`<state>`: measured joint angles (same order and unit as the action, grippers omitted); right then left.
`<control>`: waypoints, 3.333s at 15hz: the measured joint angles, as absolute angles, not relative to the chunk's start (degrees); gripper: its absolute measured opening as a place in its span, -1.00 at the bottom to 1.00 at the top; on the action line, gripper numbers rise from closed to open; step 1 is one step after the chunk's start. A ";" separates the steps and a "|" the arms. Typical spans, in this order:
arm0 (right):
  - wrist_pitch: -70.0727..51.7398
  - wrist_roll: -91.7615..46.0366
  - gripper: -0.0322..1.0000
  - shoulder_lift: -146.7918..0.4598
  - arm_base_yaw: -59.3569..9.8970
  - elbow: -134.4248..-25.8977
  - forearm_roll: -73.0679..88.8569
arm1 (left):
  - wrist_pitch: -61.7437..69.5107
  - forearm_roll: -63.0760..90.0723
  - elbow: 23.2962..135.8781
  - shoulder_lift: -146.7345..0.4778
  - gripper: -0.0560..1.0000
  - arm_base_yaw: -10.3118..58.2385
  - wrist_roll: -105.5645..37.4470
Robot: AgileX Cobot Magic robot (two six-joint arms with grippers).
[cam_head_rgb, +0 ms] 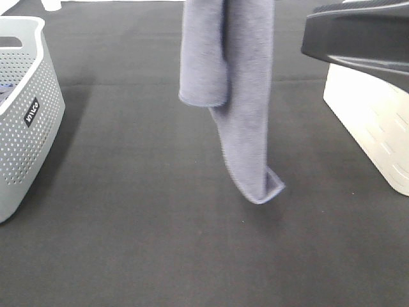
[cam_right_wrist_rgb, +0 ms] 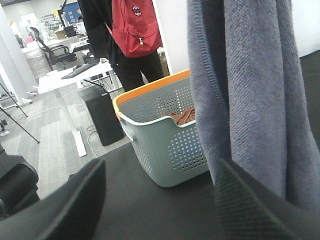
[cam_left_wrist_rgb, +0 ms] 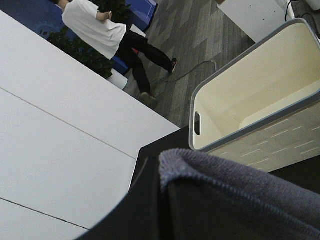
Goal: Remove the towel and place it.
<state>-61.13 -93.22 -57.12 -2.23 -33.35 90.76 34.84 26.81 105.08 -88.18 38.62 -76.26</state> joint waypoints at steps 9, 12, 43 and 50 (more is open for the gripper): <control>-61.88 -98.26 0.25 -65.15 -2.69 -33.35 92.76 | 34.66 26.99 105.20 -91.39 -0.89 40.22 -76.26; -54.60 -103.59 0.25 -70.07 -10.08 -33.35 96.66 | 34.66 26.99 105.20 -91.90 -0.89 40.22 -76.26; -56.26 -79.18 -0.93 -76.32 -15.07 -41.08 72.59 | 36.33 25.04 105.20 -92.30 -0.89 37.41 -74.66; -63.20 -37.76 -0.93 -76.38 -15.07 -59.87 31.23 | 49.10 0.52 105.20 -96.66 -0.89 37.41 -51.39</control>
